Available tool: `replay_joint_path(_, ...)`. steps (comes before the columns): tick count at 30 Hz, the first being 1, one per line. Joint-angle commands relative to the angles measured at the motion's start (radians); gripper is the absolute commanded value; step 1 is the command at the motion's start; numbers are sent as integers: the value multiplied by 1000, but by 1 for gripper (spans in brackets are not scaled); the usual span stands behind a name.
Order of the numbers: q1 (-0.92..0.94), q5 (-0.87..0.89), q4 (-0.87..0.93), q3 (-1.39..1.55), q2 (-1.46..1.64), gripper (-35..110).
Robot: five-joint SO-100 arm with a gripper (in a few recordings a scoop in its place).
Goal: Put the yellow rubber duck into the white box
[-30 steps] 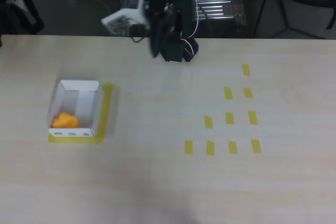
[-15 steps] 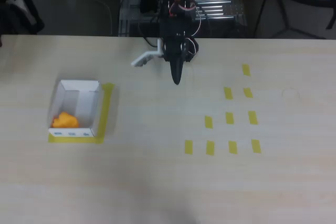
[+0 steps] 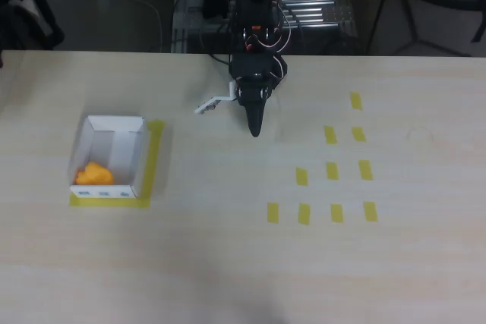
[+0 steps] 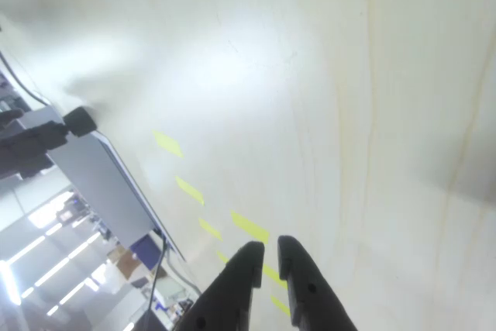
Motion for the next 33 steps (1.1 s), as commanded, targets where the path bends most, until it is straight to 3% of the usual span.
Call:
replay_joint_path(1, 23, 26, -28, 14, 51, 0)
replay_joint_path(33, 25, 25, -28, 14, 51, 2)
